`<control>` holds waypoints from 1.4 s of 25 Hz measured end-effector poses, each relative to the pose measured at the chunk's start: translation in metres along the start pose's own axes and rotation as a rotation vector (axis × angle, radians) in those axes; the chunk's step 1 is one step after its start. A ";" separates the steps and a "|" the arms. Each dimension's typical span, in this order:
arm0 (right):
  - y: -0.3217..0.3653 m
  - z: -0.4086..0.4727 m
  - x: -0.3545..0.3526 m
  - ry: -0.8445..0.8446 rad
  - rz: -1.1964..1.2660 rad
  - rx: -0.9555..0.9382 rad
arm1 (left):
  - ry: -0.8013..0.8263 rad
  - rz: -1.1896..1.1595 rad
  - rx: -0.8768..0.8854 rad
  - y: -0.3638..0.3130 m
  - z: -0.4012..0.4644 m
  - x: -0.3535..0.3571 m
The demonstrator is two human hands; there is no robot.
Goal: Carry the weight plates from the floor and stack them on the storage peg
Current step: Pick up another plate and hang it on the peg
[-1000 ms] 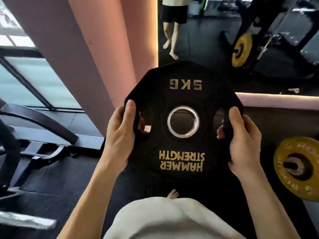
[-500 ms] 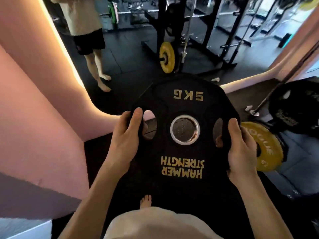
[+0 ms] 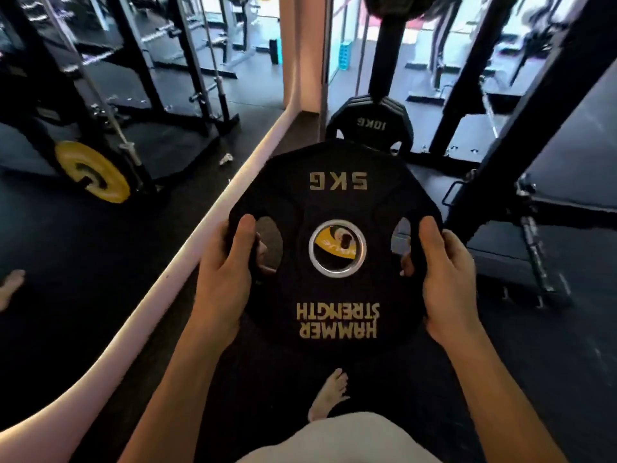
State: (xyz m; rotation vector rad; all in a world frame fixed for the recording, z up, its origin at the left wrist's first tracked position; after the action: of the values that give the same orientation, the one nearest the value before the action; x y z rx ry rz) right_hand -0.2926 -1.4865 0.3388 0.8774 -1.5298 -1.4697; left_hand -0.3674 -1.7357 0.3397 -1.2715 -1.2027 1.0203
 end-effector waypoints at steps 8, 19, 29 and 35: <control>0.019 0.115 -0.026 -0.193 0.028 -0.107 | 0.185 0.001 0.079 -0.031 0.146 0.075; 0.103 0.290 -0.041 -0.225 -0.025 -0.311 | 0.242 -0.048 0.311 -0.122 0.312 0.160; 0.183 0.456 -0.037 -0.254 -0.106 -0.492 | 0.322 -0.043 0.547 -0.209 0.482 0.223; 0.188 0.540 -0.036 -0.269 -0.083 -0.478 | 0.324 0.068 0.613 -0.227 0.558 0.251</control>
State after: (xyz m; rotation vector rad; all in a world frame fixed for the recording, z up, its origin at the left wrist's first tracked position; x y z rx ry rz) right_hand -0.7563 -1.2107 0.5322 0.4754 -1.2477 -1.9678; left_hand -0.9057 -1.4284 0.5436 -0.9404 -0.5374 1.0732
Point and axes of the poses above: each hand's wrist, its own z-axis towards the middle knuckle, its own x-axis out of the palm, y = z × x, the point moved 5 cm from there along z, towards the middle knuckle, and after that the axes turned 11 degrees about y, right-handed, at the moved point
